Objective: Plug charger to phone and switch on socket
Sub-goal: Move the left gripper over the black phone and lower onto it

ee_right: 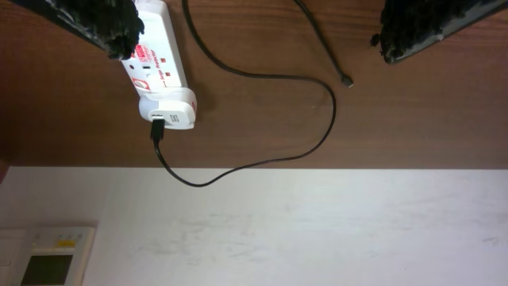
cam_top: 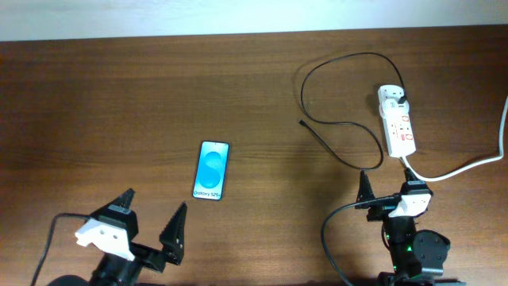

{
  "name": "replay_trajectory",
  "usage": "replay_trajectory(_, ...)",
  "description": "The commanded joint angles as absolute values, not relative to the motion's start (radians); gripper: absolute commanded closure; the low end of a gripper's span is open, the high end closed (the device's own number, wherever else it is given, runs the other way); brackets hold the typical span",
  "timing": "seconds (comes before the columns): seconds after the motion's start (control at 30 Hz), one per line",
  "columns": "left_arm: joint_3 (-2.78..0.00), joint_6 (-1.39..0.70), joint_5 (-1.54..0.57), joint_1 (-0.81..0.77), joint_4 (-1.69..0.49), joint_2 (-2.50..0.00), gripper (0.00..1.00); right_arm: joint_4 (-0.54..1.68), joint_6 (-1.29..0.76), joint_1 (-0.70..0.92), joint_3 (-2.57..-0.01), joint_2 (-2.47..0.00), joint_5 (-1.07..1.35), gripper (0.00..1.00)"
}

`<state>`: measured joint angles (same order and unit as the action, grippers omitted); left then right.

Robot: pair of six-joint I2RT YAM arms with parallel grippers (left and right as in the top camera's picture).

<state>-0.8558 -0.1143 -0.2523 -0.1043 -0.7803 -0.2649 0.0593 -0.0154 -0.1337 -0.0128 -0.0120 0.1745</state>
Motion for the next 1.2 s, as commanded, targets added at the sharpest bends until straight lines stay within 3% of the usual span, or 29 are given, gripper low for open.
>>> replay_trajectory(0.0,-1.044,-0.134,-0.274,-0.102,-0.846,-0.45,0.01,0.063,-0.016,-0.125,-0.006,-0.006,0.169,0.02)
replay_trajectory(0.27,-1.448,-0.126,-0.278,-0.102,-1.076,-1.001,0.01,0.063,-0.016,-0.125,-0.006,-0.006,0.169,0.02)
replay_trajectory(0.67,-1.457,-0.051,-0.31,-0.103,-1.168,-1.56,0.01,0.063,-0.016,-0.125,-0.006,-0.006,0.169,0.02)
replay_trajectory(0.9,-1.406,-0.052,-0.135,-0.194,-1.144,-1.733,0.01,0.063,-0.016,-0.125,-0.006,-0.006,0.169,0.01)
replay_trajectory(1.17,-1.173,-0.152,-0.051,-0.288,-0.857,-1.735,0.01,0.063,-0.016,-0.125,-0.006,-0.006,0.169,0.02)
